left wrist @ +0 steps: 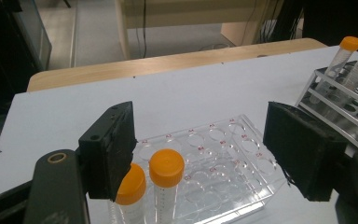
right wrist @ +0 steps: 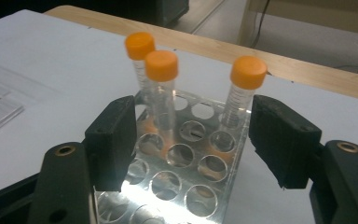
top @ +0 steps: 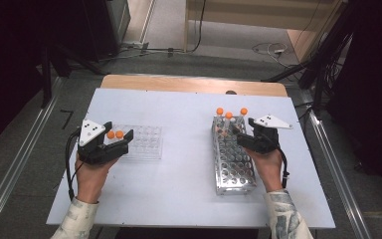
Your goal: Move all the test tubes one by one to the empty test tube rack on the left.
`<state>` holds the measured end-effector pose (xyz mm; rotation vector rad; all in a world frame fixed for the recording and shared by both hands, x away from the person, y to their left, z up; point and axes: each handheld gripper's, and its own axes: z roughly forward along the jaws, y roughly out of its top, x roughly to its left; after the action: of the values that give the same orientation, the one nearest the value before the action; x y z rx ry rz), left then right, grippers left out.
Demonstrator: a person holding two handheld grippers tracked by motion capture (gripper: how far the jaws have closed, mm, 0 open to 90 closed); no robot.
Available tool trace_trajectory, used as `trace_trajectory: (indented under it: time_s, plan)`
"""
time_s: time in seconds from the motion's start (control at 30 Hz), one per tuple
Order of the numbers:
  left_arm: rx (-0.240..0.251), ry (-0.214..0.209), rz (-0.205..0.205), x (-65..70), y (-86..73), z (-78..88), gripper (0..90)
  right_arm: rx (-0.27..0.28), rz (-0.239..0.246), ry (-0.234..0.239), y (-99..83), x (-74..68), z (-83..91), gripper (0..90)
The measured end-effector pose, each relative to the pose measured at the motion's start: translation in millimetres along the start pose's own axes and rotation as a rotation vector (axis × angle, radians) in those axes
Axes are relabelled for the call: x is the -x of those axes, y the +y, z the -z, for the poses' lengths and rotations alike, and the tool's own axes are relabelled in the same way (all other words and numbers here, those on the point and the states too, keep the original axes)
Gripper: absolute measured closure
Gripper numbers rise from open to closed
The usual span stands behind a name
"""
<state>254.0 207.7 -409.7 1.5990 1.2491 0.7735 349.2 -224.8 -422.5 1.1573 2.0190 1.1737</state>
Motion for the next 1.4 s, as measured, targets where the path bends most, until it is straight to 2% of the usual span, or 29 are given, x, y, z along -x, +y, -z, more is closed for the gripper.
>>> trace_trajectory:
  time_s: [0.1, 0.2, 0.4, 0.47, 0.53, 0.6, 0.7, 0.83, 1.03, 1.4]
  plan:
    - [0.002, -0.002, 0.001, -0.5, 0.2, -0.3, 25.6, 0.003, -0.028, -0.02, -0.9, 5.0, -10.3, 32.4]
    - [0.007, -0.005, 0.004, -1.2, 0.7, 0.7, 25.7, 0.009, -0.014, -0.05, -1.0, 6.9, -18.0, 34.4]
    - [0.018, -0.005, 0.012, -3.6, 2.0, 3.5, 26.4, -0.009, -0.04, -0.08, -4.6, 20.5, -30.2, 41.4]
    - [0.019, -0.004, 0.013, -3.8, 2.1, 3.7, 26.4, -0.011, -0.045, -0.069, -6.1, 23.1, -34.8, 45.2]
    - [0.021, -0.002, 0.01, -4.0, 2.3, 4.1, 27.1, -0.002, -0.018, -0.073, -6.7, 21.4, -38.1, 49.6]
    - [0.022, -0.004, 0.011, -4.1, 2.3, 4.1, 27.7, 0.002, -0.012, -0.074, -6.5, 20.2, -41.2, 52.9]
    - [0.02, -0.004, 0.008, -3.5, 1.8, 3.5, 27.7, 0.009, -0.02, -0.071, -7.3, 21.9, -45.3, 57.9]
    - [0.016, -0.004, 0.008, -3.5, 1.6, 3.3, 27.7, -0.01, -0.03, -0.057, -10.1, 25.4, -51.8, 63.6]
    - [0.013, -0.005, 0.003, -2.9, 1.1, 2.9, 27.9, -0.003, -0.039, -0.044, -10.9, 27.1, -52.9, 71.3]
    - [0.016, -0.003, 0.006, -3.7, 1.2, 3.7, 26.6, 0.023, -0.055, -0.051, -7.6, 27.5, -44.8, 72.1]
